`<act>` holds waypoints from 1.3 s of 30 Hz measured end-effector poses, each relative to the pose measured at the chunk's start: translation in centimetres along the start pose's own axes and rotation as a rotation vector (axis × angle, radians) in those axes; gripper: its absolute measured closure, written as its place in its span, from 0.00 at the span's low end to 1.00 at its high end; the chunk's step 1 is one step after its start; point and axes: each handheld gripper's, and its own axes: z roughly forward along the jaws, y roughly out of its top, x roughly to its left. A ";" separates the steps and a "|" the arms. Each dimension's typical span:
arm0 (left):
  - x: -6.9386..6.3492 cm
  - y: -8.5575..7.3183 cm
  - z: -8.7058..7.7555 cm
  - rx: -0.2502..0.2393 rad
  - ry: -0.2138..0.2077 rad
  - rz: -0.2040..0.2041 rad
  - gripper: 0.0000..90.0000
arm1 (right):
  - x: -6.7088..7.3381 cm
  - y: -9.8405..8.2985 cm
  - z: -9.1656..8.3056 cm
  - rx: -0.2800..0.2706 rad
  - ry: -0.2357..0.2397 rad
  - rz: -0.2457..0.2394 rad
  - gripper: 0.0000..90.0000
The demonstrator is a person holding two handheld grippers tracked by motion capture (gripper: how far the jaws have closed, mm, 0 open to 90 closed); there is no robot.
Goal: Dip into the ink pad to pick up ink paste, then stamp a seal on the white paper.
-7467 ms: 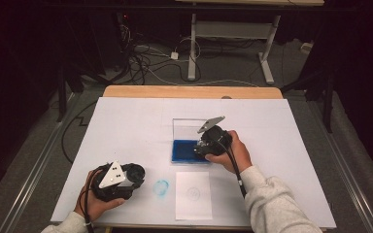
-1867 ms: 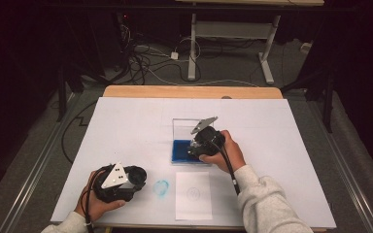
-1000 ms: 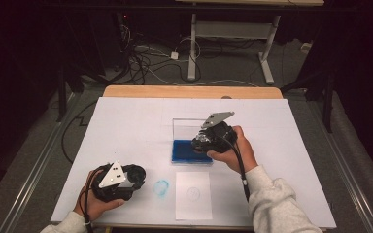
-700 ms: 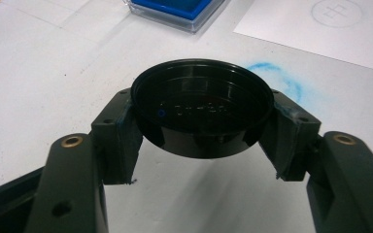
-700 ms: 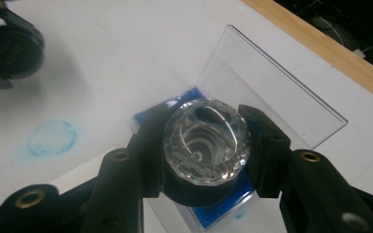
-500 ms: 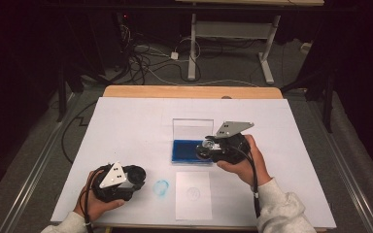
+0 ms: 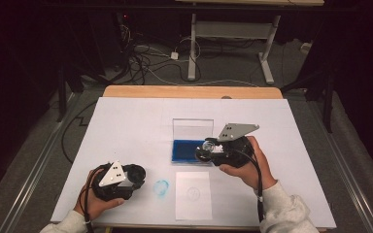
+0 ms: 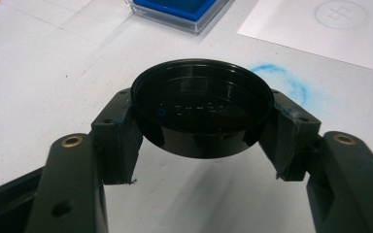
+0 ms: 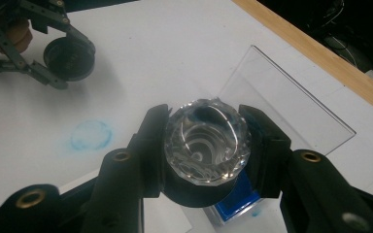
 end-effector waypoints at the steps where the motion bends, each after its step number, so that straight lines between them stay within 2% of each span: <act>1: 0.0 0.0 0.0 -0.002 0.000 0.002 0.41 | 0.1 0.0 0.0 0.001 0.003 -0.001 0.63; 15: -0.1 0.3 0.0 -0.008 -0.004 0.009 0.41 | 1.6 0.3 -0.6 0.002 0.039 -0.036 0.63; 23: -0.3 0.2 -0.3 -0.006 -0.001 0.015 0.41 | 2.3 0.3 -0.8 0.023 0.037 -0.051 0.63; 31: -0.6 0.6 -0.3 -0.005 0.003 0.032 0.41 | 3.9 1.3 -1.3 0.038 0.046 -0.088 0.63; 35: -0.6 0.6 -0.5 -0.012 0.008 0.034 0.41 | 4.8 1.4 -0.7 0.063 0.059 -0.106 0.63; 39: -0.6 0.5 -0.6 -0.012 0.008 0.033 0.41 | 5.8 0.8 0.4 0.097 0.085 -0.112 0.63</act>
